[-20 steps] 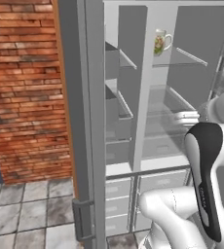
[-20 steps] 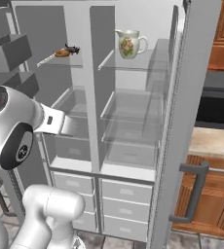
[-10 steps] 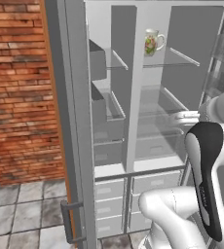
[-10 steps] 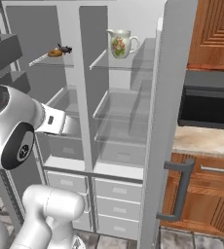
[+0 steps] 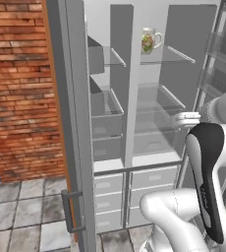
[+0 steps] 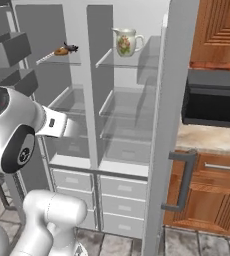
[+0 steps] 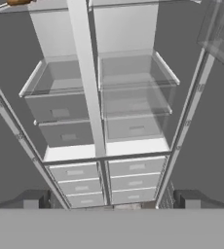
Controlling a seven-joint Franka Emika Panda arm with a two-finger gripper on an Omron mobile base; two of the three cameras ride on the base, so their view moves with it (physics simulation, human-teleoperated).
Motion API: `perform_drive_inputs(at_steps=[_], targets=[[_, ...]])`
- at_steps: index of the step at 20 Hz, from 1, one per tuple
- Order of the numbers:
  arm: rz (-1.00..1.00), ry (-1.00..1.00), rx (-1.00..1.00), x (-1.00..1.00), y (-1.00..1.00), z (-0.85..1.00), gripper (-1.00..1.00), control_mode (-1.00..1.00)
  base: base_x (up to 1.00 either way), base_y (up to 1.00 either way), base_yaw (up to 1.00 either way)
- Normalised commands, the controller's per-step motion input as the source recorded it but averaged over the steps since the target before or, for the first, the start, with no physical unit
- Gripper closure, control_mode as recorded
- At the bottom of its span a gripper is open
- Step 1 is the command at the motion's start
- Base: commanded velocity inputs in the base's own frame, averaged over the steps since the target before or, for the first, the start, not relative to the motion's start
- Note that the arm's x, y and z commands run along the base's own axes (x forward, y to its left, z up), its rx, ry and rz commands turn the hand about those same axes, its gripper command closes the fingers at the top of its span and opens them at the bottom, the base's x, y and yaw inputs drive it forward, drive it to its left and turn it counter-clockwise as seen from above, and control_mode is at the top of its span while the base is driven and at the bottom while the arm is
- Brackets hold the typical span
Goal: There's a fish in the fridge that needs to be moved to the freezer for freezing. Pick up the fish from the fridge, place it on any shelf in the freezer, and close the fridge and freezer doors when done.
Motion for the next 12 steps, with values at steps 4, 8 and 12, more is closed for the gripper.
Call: perform_drive_inputs(at_steps=[4,8,12], targets=[[0.0,0.0,0.0,0.0,0.0,0.0,-1.0,1.0,-0.35,0.14,0.0],[0.0,0.0,0.0,0.0,0.0,0.0,-1.0,1.0,0.0,0.07,0.0],[0.0,0.0,0.0,0.0,0.0,0.0,-1.0,1.0,0.0,0.12,0.0]])
